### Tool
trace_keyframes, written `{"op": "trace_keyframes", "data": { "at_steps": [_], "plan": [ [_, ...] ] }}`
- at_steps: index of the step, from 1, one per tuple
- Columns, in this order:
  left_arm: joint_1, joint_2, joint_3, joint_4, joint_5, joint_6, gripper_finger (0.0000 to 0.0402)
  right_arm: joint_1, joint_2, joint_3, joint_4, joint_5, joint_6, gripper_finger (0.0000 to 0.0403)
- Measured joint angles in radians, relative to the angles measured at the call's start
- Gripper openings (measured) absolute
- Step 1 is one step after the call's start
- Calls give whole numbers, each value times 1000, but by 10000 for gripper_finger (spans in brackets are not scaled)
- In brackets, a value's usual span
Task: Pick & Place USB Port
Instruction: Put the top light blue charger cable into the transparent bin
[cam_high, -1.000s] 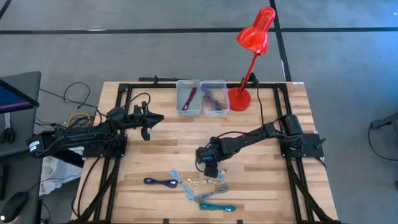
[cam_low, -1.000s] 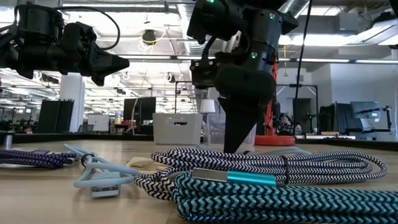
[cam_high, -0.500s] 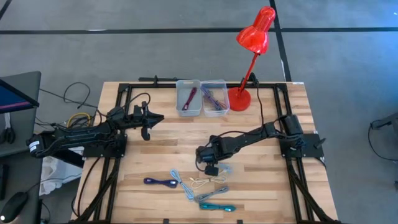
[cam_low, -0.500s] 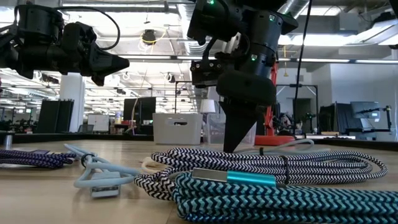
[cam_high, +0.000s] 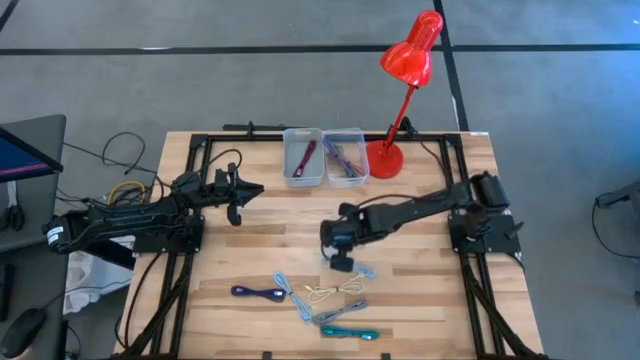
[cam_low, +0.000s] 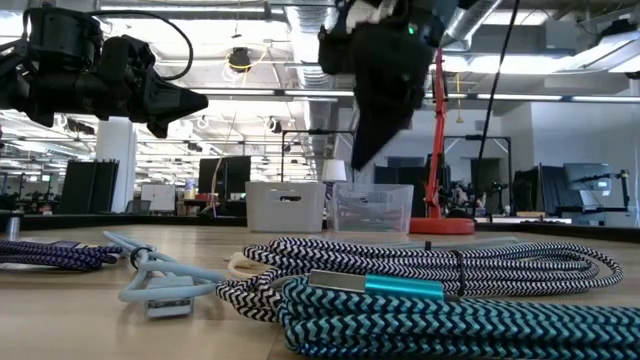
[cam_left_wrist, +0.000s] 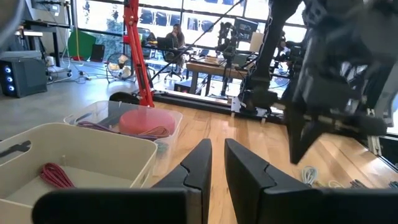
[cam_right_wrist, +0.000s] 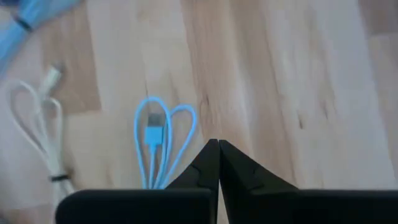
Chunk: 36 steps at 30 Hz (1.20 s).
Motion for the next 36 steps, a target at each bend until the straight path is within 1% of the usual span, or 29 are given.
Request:
{"op": "trace_keyframes", "data": {
  "at_steps": [3, 6, 11, 13, 22, 29, 36],
  "plan": [
    [0, 0, 0, 0, 0, 0, 44, -6, -35, 0, -31, -11, 9, 1],
    [0, 0, 0, 0, 0, 0, 44, 0, -37, 1, -86, -16, 17, 1],
    [0, 0, 0, 0, 0, 0, 44, 17, -38, 1, -210, -22, 99, 12],
    [0, 0, 0, 0, 0, 0, 44, 27, -38, 1, -231, -35, 115, 25],
    [0, 0, 0, 0, 0, 0, 44, 78, -38, 1, -231, -58, 169, 88],
    [0, 0, 0, 0, 0, 0, 44, 101, -38, 1, -205, -69, 186, 129],
    [0, 0, 0, 0, 0, 0, 44, 114, -39, -32, -151, -66, 221, 186]
  ]
}}
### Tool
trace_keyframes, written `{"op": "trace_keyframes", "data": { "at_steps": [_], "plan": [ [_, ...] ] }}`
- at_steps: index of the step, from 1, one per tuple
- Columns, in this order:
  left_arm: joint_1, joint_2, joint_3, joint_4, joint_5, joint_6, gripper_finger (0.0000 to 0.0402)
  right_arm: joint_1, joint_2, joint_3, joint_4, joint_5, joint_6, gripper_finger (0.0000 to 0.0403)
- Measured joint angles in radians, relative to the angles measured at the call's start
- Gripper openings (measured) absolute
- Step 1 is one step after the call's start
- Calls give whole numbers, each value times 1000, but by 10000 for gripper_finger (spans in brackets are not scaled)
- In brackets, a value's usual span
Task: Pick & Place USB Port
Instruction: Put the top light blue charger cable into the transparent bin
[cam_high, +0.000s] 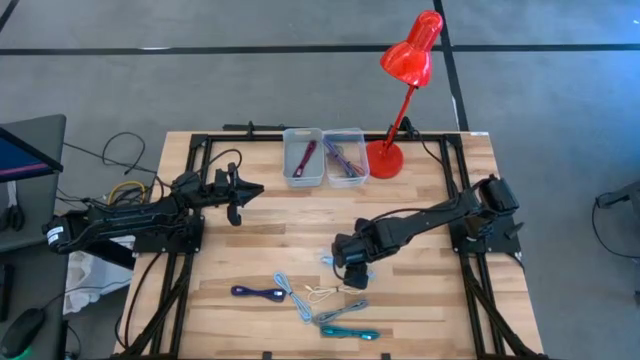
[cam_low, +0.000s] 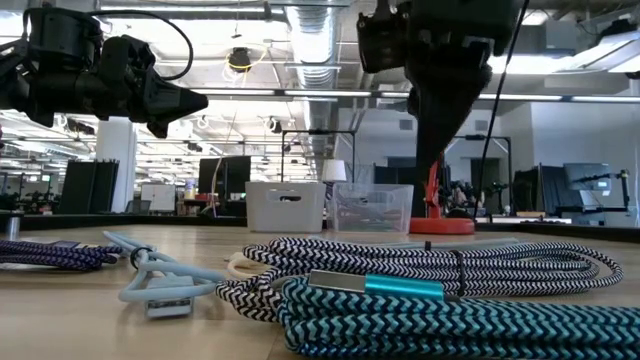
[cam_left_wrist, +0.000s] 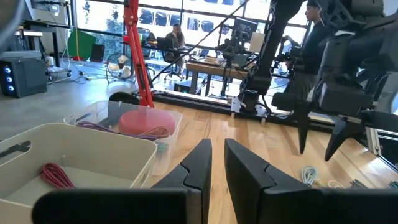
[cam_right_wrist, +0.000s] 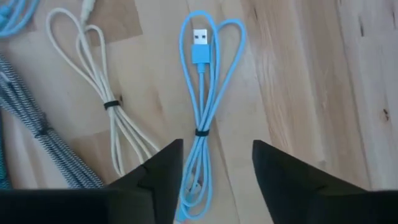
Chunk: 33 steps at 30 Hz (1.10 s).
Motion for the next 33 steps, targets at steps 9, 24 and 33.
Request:
{"op": "trace_keyframes", "data": {
  "at_steps": [9, 24, 33],
  "plan": [
    [0, 0, 0, 0, 0, 0, 44, 9, -1, -85, 100, 5, 24, 223],
    [0, 0, 0, 0, 0, 0, 44, 12, -1, -208, 262, 0, 80, 207],
    [0, 0, 0, 0, 0, 0, 44, 12, 31, -207, 321, -7, 79, 209]
  ]
}}
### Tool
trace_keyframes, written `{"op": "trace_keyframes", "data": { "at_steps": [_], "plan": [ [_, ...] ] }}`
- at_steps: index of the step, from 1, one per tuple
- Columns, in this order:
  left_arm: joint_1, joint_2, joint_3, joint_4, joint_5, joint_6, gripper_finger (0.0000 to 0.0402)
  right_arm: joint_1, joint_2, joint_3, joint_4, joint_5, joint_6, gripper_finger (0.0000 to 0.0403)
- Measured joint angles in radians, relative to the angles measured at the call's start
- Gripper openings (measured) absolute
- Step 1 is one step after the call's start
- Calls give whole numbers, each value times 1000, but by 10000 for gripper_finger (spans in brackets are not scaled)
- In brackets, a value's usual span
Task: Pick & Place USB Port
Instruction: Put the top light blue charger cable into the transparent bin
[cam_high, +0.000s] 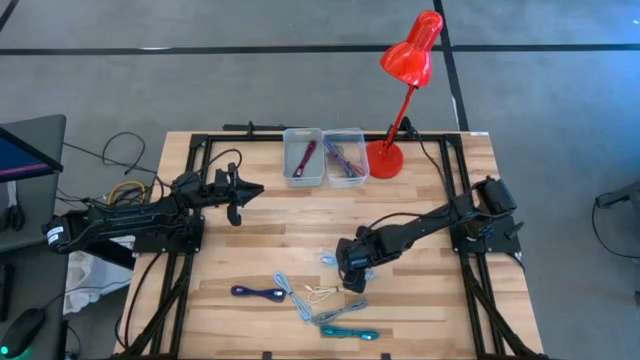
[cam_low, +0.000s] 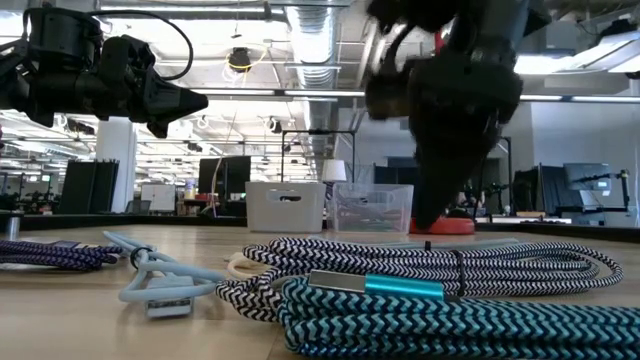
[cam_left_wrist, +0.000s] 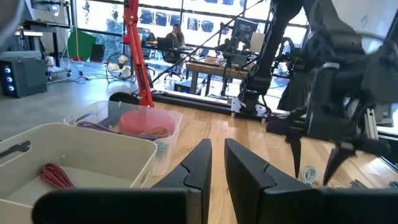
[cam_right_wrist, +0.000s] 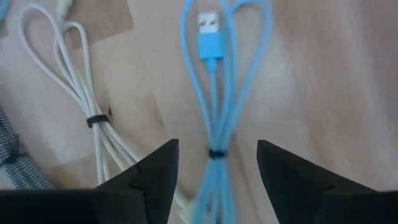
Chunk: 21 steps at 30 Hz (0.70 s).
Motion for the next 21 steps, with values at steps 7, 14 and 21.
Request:
{"op": "trace_keyframes", "data": {
  "at_steps": [7, 14, 21],
  "plan": [
    [0, 7, 0, -1, 0, 0, 44, 8, 82, 6, 31, -26, -13, 208],
    [0, 27, 0, -3, 0, 2, 44, 12, 104, 3, 40, -11, -15, 153],
    [0, 27, 0, -3, 0, 1, 44, 12, 106, 1, 41, 16, -32, 16]
  ]
}}
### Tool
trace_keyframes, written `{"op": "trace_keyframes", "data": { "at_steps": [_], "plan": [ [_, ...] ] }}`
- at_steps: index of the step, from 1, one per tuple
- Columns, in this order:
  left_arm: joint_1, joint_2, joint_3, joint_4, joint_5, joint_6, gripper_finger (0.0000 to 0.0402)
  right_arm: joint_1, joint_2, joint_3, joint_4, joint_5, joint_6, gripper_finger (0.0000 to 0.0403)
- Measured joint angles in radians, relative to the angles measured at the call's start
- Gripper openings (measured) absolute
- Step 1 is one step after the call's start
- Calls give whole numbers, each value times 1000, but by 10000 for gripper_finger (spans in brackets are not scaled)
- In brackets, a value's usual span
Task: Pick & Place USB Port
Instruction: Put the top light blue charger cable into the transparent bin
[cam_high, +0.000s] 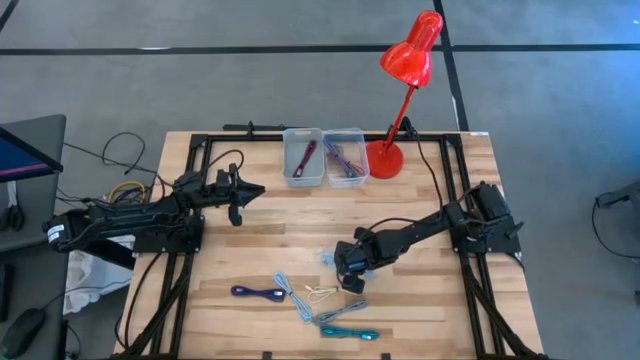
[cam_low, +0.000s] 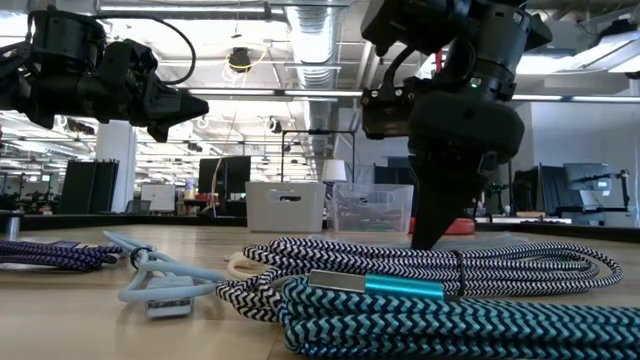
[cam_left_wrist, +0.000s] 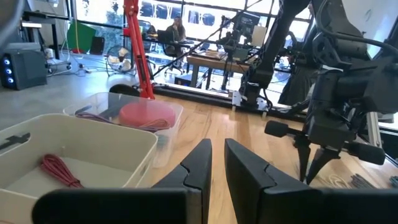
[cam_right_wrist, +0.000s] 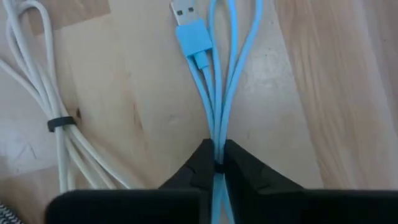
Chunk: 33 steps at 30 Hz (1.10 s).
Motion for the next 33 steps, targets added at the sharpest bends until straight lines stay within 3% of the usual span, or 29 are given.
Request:
{"op": "trace_keyframes", "data": {
  "at_steps": [11, 26, 33],
  "plan": [
    [0, 0, 0, 0, 0, 0, 44, -13, -75, -7, -7, 11, -33, 5],
    [0, 0, 0, 0, 0, 0, 44, -120, -335, -3, -29, 231, -136, 1],
    [0, 0, 0, 0, 0, 0, 44, -215, -399, -2, -25, 266, -215, 0]
  ]
}}
